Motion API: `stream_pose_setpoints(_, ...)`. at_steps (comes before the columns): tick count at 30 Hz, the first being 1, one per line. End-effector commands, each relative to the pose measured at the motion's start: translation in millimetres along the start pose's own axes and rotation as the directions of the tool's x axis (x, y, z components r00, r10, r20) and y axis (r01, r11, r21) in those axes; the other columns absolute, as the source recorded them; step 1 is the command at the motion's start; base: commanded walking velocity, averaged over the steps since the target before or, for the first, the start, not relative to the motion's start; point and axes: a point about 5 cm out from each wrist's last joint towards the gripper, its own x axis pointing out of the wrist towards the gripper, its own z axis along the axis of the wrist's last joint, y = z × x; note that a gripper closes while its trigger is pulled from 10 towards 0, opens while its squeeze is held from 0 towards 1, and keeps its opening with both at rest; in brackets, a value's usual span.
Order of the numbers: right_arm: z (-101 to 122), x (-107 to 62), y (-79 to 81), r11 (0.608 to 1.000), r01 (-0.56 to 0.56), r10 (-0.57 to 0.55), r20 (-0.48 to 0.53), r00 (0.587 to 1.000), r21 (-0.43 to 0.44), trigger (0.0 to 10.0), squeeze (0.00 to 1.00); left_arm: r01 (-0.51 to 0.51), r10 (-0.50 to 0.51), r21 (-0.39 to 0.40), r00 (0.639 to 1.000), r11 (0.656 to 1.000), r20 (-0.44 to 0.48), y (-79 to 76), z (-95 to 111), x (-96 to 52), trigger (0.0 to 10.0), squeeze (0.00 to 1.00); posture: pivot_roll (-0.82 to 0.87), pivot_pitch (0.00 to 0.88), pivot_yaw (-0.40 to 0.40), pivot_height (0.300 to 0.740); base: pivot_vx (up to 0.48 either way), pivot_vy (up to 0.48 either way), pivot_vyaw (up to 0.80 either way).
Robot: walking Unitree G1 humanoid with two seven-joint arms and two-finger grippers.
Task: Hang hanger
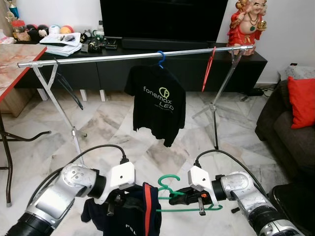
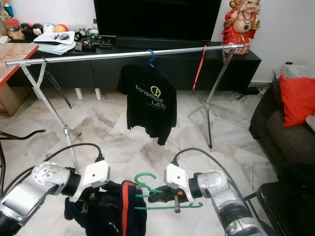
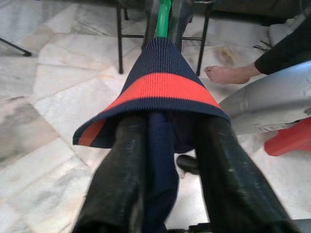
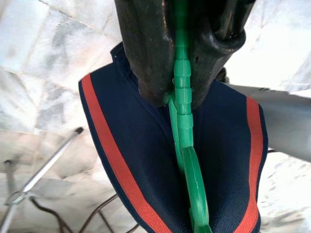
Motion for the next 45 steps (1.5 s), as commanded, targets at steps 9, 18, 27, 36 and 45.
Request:
stream_pose_setpoints(9, -8.7, -7.7, -0.2, 0.992, 0.117, -0.12, 0.057, 0.991, 0.047, 0.0, 0.0, -0.049, 0.05, 0.038, 0.999, 0.998, -0.015, 7.4, 2.8, -15.2, 10.0, 1.0, 0.04, 0.053, -0.075, 0.74, 0.0, 0.0, 0.0)
stream_pose_setpoints(18, -5.7, -9.2, -11.2, 0.951, 0.305, -0.309, 0.082, 0.948, 0.059, 0.0, 0.0, -0.179, 0.178, 0.025, 0.983, 0.984, 0.041, 11.8, 5.1, -27.4, 10.0, 1.0, 0.04, 0.046, -0.074, 0.74, 0.0, 0.0, 0.0)
stream_pose_setpoints(27, 5.5, -11.6, -23.7, 0.892, 0.435, -0.45, 0.152, 0.88, 0.12, 0.0, 0.0, -0.291, 0.291, -0.012, 0.953, 0.957, 0.078, 15.7, 1.6, -15.3, 10.0, 0.0, 0.03, 0.043, -0.073, 0.74, 0.0, 0.0, 0.0)
stream_pose_setpoints(36, 7.2, -8.6, -21.4, 0.902, 0.422, -0.431, 0.154, 0.889, 0.086, 0.0, 0.0, -0.529, 0.544, -0.16, 0.836, 0.833, 0.068, 38.6, -0.7, 12.5, 10.0, 0.0, 0.02, 0.037, -0.079, 0.74, 0.0, 0.0, 0.0)
stream_pose_setpoints(45, 12.3, -5.1, -23.0, 0.907, 0.415, -0.421, 0.157, 0.893, 0.073, 0.0, 0.0, -0.568, 0.6, -0.284, 0.8, 0.773, 0.034, 44.3, -7.0, 25.2, 10.0, 0.0, 0.02, 0.043, -0.088, 0.74, 0.0, 0.0, 0.0)
